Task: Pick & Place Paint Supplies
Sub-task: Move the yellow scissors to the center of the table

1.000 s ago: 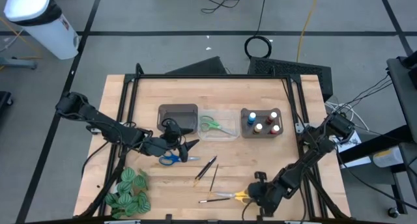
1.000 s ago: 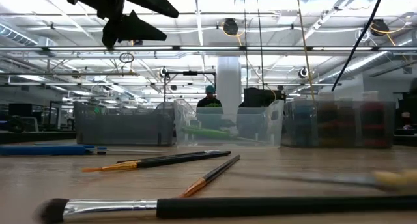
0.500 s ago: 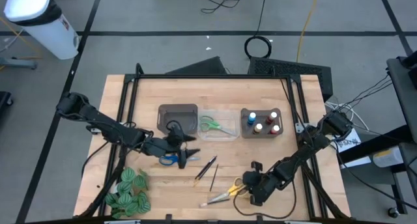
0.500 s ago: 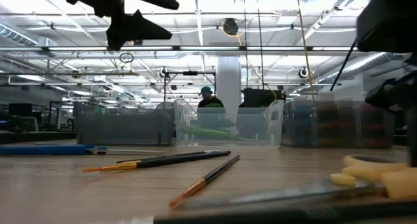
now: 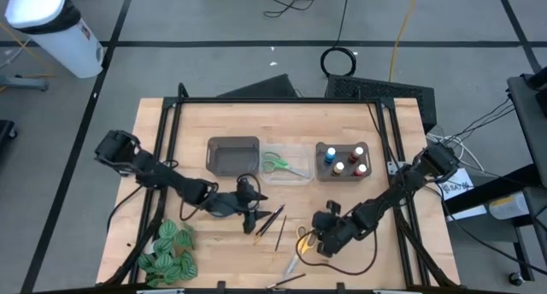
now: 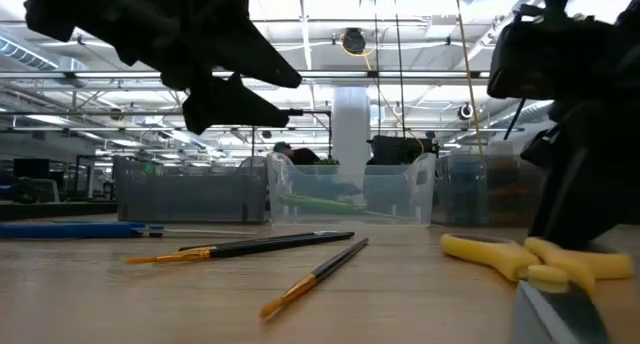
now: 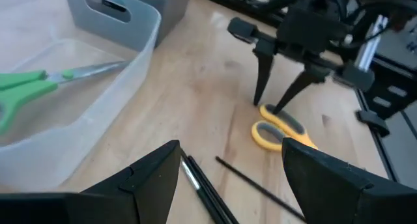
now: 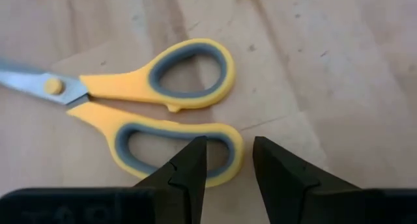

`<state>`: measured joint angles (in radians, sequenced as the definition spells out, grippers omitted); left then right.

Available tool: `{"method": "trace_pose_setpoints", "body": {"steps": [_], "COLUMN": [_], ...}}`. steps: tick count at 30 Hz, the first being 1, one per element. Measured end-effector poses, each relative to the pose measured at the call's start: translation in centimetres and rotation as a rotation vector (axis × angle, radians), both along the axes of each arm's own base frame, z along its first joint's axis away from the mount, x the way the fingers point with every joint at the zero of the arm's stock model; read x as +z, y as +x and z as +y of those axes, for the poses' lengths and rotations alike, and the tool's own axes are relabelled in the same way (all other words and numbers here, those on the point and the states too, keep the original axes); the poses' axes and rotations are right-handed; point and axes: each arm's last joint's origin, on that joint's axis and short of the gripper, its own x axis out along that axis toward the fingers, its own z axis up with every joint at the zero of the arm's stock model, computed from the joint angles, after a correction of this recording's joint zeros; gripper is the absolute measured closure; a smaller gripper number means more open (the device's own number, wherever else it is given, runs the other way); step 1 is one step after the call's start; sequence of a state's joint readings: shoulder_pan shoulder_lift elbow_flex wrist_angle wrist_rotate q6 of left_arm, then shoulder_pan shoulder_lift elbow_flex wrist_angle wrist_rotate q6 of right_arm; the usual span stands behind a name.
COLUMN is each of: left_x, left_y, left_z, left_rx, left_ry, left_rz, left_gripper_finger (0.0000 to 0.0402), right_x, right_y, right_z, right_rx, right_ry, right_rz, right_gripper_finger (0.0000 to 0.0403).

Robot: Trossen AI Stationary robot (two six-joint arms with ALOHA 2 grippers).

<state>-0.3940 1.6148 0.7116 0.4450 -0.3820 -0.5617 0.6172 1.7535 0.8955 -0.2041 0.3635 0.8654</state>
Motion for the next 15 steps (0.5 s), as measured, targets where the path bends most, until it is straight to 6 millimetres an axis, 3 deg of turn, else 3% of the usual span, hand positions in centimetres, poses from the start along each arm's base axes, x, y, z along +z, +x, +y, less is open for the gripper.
{"method": "trace_pose_setpoints", "body": {"steps": [15], "left_x": [0.23], "left_y": [0.18], "left_z": [0.14], "left_rx": [-0.019], "left_ry": [-0.012], "left_rz": [-0.019], "left_gripper_finger": [0.0121], "right_x": [0.10], "right_y": [0.26], "right_z": [-0.99], "right_rx": [-0.089], "right_ry": [-0.027], "right_rz": [-0.010], "right_gripper_finger": [0.0287]}}
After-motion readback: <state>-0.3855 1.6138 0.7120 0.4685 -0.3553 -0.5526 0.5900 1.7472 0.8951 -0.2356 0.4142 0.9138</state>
